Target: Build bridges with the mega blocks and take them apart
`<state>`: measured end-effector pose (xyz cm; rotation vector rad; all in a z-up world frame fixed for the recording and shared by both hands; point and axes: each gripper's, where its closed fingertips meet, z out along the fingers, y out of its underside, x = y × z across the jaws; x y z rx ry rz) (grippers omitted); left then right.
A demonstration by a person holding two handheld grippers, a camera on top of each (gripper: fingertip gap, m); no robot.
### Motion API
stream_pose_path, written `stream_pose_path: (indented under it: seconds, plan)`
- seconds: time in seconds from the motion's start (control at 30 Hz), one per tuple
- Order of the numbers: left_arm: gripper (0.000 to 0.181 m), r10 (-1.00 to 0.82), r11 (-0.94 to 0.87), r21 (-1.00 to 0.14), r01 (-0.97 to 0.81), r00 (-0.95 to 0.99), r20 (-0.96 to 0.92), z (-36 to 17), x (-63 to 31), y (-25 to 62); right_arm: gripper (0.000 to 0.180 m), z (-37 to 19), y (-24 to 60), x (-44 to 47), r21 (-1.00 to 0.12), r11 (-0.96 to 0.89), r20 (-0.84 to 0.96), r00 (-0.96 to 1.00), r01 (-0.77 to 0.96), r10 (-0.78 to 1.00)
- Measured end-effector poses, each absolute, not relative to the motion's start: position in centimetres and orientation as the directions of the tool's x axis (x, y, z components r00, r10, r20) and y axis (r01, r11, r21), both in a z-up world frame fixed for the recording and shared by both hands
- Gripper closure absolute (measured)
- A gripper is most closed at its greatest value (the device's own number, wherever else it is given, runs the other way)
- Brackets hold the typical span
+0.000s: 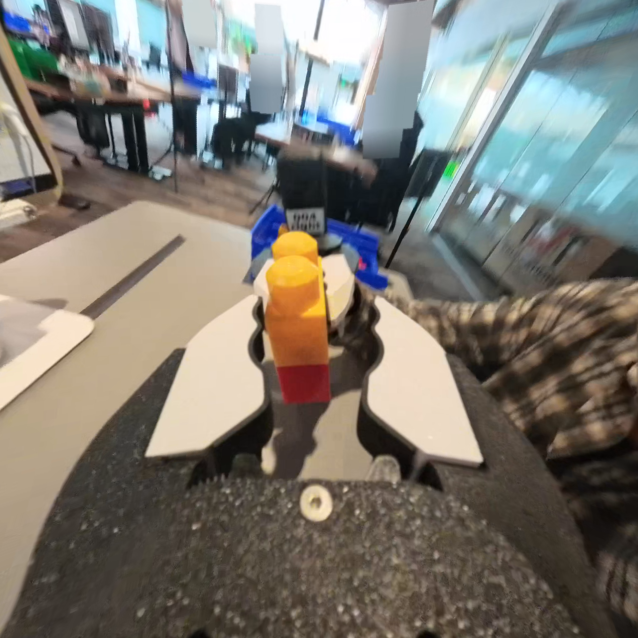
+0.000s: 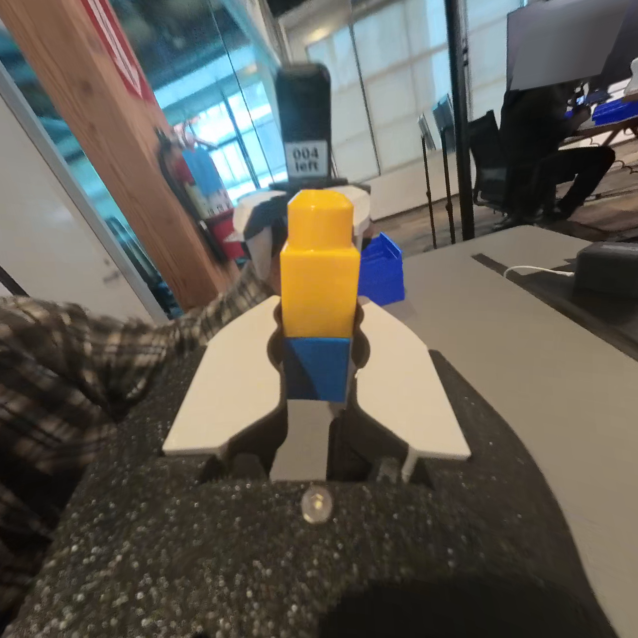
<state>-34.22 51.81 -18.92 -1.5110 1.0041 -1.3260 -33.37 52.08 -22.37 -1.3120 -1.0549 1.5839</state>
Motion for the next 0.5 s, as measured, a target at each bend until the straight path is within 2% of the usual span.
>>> stream_pose_path:
  seconds: [0.17,0.2,0.23,0.37,0.5]
  plan:
    - [0.124,-0.932,-0.354,-0.934,0.051,0.069,0.357,-20.0,-33.5,52.4,0.143,-22.7,51.9,-33.8,-0.923,-0.377,-0.361,-0.169,-0.072,0.917]
    - [0.128,-0.934,-0.351,-0.935,0.053,0.055,0.354,-20.2,-33.3,52.3,0.143,-22.7,51.8,-33.9,-0.924,-0.376,-0.360,-0.174,-0.067,0.916]
    - [0.139,-0.937,-0.345,-0.937,0.056,0.047,0.347,-20.3,-33.2,52.2,0.143,-22.7,51.6,-34.1,-0.923,-0.378,-0.362,-0.183,-0.065,0.914]
    - [0.143,-0.923,-0.373,-0.925,0.071,0.072,0.377,-20.0,-33.5,52.2,0.143,-22.4,51.5,-34.3,-0.914,-0.396,-0.373,-0.203,-0.089,0.905]
    - [0.144,-0.915,-0.379,-0.908,0.181,0.074,0.397,-18.7,-34.5,52.6,0.123,-22.9,51.4,-34.4,-0.911,-0.407,-0.385,-0.217,-0.069,0.897]
